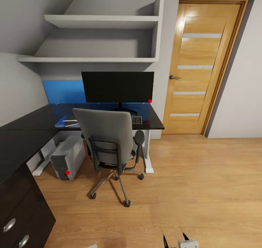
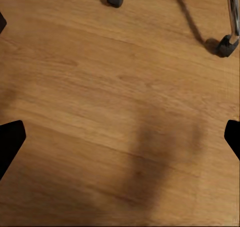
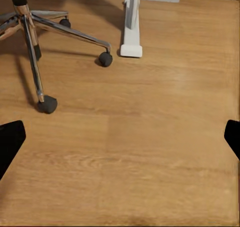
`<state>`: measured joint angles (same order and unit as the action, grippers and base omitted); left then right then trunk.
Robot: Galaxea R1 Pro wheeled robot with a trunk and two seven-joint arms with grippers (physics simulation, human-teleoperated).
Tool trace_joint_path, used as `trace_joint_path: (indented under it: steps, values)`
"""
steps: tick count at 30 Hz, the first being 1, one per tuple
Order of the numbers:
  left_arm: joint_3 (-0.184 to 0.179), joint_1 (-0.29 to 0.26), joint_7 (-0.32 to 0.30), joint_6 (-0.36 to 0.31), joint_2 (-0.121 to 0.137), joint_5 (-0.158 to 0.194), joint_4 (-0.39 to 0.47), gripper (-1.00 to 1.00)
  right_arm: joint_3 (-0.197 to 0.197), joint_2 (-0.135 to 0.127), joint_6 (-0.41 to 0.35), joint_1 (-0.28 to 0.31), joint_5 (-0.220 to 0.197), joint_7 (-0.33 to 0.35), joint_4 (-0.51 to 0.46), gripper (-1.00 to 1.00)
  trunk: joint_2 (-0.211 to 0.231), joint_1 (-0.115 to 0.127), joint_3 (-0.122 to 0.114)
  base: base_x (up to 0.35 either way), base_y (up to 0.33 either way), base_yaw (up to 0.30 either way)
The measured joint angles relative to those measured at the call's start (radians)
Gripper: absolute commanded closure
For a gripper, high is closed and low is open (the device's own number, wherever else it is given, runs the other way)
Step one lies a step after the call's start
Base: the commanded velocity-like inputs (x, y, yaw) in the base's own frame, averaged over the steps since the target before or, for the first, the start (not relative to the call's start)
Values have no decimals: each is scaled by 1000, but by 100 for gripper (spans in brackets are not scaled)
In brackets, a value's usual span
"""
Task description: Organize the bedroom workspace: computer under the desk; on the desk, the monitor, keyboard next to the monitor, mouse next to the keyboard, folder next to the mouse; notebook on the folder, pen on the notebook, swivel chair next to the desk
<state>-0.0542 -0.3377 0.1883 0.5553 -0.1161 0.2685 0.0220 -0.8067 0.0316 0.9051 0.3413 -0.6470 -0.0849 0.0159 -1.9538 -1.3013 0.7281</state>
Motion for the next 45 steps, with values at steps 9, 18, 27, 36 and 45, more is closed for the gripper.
trace_joint_path:
  steps: [9, 18, 27, 36, 45]
  values:
    - [2, 153, -2, 25, 65, 2, 0, -100, 6, -25, 16, -131, -58, -2, 3, -100, 63, 35, -28, 0, 0, 0]
    - [0, 238, -2, 118, 90, -1, -1, -100, 1, -38, 66, -175, -301, -2, 4, -100, 126, 69, -56, 0, 0, 0]
    - [-1, 293, -2, 209, 98, -3, -1, -100, 0, -56, 131, -241, -387, -1, 4, -100, 189, 104, -85, 0, 0, 0]
    - [-2, 356, -70, 339, 99, 1, -3, -100, -1, -61, 141, -276, -392, -1, 4, -100, 252, 138, -113, 0, 0, 0]
    - [-1, 375, -110, 395, 99, 3, -3, -100, -1, -61, 140, -280, -392, 1, 1, -100, 315, 173, -141, 0, 0, 0]
